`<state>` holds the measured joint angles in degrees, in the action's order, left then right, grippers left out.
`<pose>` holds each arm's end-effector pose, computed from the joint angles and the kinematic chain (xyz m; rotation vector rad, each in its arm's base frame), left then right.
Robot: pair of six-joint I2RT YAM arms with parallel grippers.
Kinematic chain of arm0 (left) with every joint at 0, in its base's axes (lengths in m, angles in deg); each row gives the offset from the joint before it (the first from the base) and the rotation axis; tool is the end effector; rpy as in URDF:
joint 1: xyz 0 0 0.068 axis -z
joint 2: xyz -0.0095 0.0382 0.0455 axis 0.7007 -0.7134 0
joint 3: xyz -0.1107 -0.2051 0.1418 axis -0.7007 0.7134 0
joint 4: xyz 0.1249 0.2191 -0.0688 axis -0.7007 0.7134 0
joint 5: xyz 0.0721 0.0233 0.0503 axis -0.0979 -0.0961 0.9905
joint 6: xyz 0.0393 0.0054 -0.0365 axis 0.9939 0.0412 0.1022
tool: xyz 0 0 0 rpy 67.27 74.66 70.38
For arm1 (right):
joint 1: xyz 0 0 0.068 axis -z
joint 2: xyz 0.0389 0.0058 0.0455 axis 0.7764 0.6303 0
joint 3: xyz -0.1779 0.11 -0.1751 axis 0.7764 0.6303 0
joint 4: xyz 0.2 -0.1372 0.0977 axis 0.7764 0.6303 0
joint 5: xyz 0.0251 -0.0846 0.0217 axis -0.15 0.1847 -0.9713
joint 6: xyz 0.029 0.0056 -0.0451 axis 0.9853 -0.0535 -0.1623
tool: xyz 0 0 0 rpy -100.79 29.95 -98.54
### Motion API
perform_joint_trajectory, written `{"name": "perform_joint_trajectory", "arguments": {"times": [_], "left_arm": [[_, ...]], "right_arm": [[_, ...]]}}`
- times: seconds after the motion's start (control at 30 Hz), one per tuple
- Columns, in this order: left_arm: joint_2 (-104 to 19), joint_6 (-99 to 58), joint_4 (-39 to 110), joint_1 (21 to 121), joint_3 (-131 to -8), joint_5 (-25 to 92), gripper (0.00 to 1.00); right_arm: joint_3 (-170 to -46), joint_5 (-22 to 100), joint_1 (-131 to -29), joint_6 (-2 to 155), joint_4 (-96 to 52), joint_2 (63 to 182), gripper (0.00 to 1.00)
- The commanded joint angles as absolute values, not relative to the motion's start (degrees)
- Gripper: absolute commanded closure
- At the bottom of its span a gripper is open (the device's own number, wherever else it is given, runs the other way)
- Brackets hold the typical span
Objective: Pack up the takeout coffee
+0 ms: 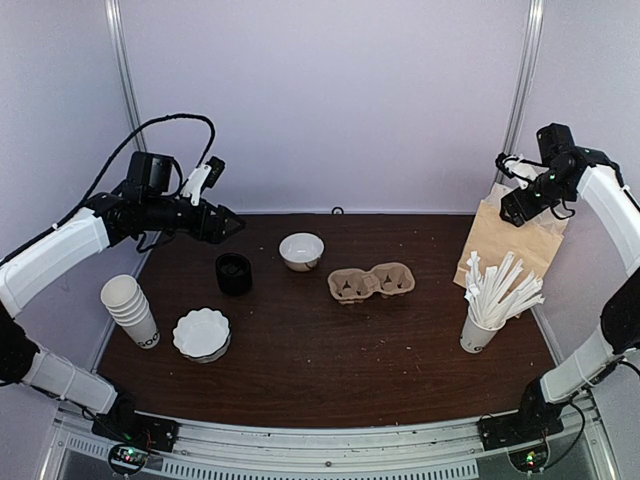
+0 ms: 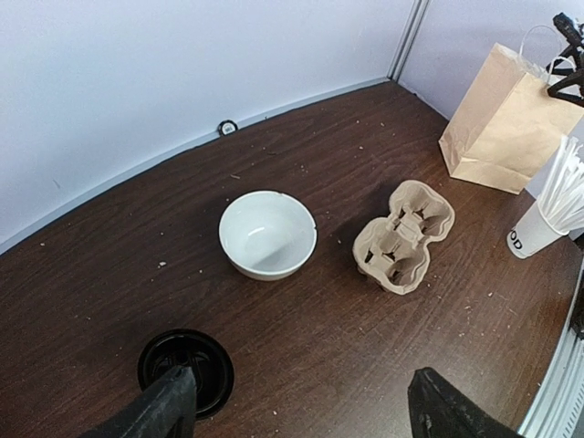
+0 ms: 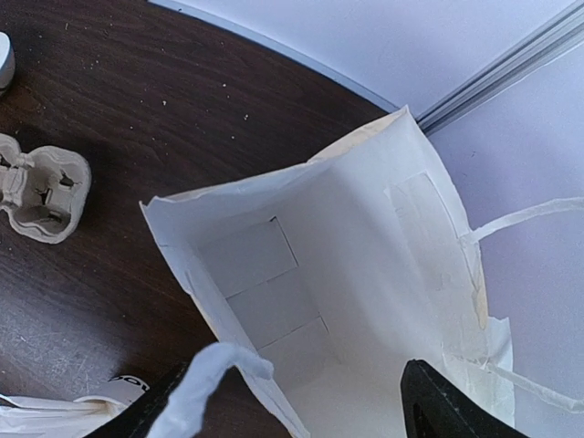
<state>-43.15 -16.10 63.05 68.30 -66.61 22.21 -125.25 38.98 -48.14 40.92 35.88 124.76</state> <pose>0.2660 -0.1303 0.3462 0.5173 2.1017 -0.6801 0.2918 -0.0092 0.3926 -0.6065 2.3418 -0.0826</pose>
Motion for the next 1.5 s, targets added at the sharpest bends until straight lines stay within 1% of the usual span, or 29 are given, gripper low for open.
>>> {"name": "perform_joint_trajectory", "arguments": {"times": [0.0,0.1,0.2,0.27,0.33,0.4,0.47,0.53,0.67,0.77,0.9,1.0,1.07,1.17,1.23,1.33,1.47], "left_arm": [[-41.54,-16.74,58.77,67.94,-66.08,19.93,0.16],[-42.84,-17.36,60.64,67.94,-67.51,22.26,0.19],[-45.83,-16.82,65.93,69.84,-72.26,25.04,0.23],[-47.05,-17.07,69.4,71.44,-74.87,30.5,0.24],[-48.32,-16.75,74.97,73.1,-78.22,36.9,0.25],[-49.13,-14.87,78.26,74.44,-79.74,38.56,0.26],[-49.71,-14.0,78.74,75.24,-79.09,37.85,0.26],[-50.96,-15.28,81.18,75.54,-80.07,38.6,0.29],[-50.92,-18.53,92.29,76.05,-84.22,46.39,0.38],[-47.87,-21.13,101.1,76.39,-87.55,52.28,0.39],[-46.9,-29.02,117.49,76.39,-93.97,58.55,0.4],[-48.04,-36.3,130.08,76.34,-98.26,65.16,0.4],[-47.02,-38.49,134.09,76.26,-97.96,67.32,0.4],[-45.56,-39.54,136.29,74.78,-95.18,66.76,0.41],[-45.03,-39.78,137.1,73.53,-93.93,66.04,0.42],[-44.33,-39.98,137.9,71.36,-92.41,65.59,0.42],[-43.47,-37.91,135.78,66.3,-88.22,58.16,0.42]], "right_arm": [[-127.41,39.0,-47.3,38.26,39.2,125.39,0.21],[-128.0,36.75,-47.53,37.36,40.16,124.09,0.21],[-131.18,35.57,-48.36,38.56,41.4,120.56,0.14],[-133.55,33.99,-48.38,39.3,41.99,117.8,0.11],[-132.99,32.94,-48.38,39.85,41.53,115.61,0.09],[-131.55,29.84,-48.59,40.17,41.47,113.64,0.08],[-130.83,25.63,-49.46,40.21,42.46,112.44,0.12],[-130.29,21.79,-50.84,39.3,43.83,111.97,0.16],[-128.71,12.7,-56.71,37.45,45.68,111.16,0.26],[-126.92,8.23,-63.47,36.15,46.5,112.31,0.29],[-123.26,6.94,-74.8,33.18,46.0,116.35,0.32],[-119.63,10.83,-83.91,31.53,43.21,119.86,0.35],[-117.93,15.09,-90.36,31.67,40.73,122.89,0.37],[-116.43,18.73,-98.12,32.68,37.62,127.92,0.46],[-116.35,18.23,-101.65,34.12,36.13,130.77,0.49],[-116.35,15.28,-102.97,36.13,34.41,133.76,0.5],[-115.01,15.58,-104.29,36.79,32.15,135.72,0.53]]}}
